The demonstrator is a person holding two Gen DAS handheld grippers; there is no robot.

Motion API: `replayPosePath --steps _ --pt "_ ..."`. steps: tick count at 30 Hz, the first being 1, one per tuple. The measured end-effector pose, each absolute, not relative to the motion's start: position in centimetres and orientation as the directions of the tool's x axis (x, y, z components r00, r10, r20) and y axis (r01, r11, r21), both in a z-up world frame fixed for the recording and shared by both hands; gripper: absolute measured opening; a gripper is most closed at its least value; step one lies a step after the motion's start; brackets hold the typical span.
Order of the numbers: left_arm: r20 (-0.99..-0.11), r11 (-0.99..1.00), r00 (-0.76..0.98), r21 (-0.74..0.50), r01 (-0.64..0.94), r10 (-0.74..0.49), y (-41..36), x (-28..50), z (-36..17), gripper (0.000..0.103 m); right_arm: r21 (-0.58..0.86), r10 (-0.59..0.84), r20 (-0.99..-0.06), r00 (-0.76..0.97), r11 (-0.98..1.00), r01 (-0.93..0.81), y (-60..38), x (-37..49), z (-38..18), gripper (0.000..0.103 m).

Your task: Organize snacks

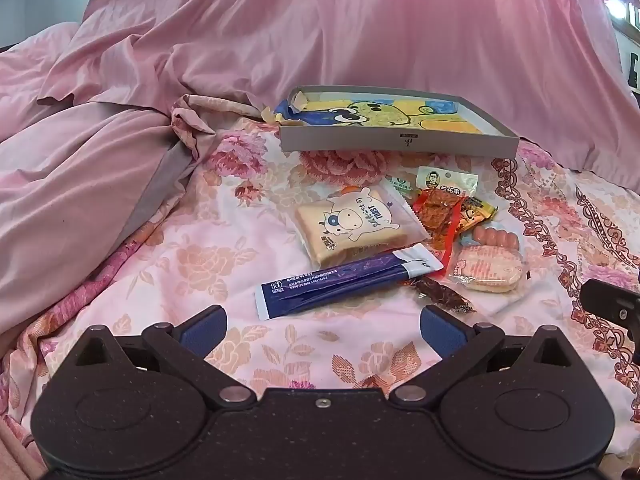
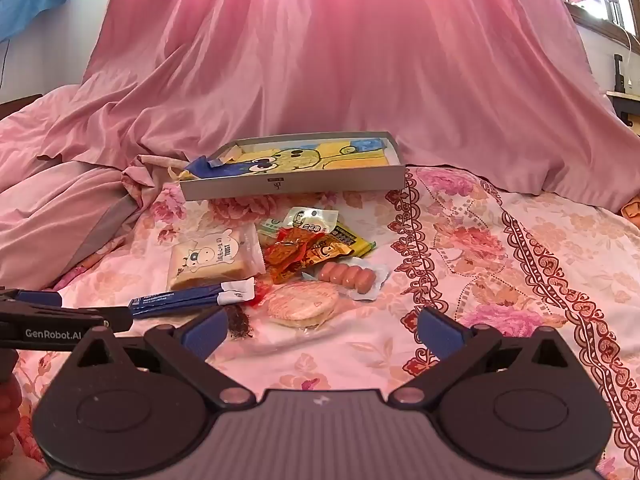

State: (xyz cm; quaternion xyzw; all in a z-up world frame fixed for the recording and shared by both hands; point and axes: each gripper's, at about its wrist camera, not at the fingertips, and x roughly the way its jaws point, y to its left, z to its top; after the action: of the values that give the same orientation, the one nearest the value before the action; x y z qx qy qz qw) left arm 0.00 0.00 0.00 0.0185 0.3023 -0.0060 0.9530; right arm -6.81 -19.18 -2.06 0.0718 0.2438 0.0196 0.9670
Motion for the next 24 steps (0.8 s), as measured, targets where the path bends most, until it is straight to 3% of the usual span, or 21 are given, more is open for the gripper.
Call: replayPosePath --steps 24 --pt "-0.578 0.999 0.816 0.03 0.022 -0.001 0.0 0.01 0.0 0.102 0.152 0.076 -0.469 0.88 0.988 -0.004 -19.15 -6.74 -2.18 0.103"
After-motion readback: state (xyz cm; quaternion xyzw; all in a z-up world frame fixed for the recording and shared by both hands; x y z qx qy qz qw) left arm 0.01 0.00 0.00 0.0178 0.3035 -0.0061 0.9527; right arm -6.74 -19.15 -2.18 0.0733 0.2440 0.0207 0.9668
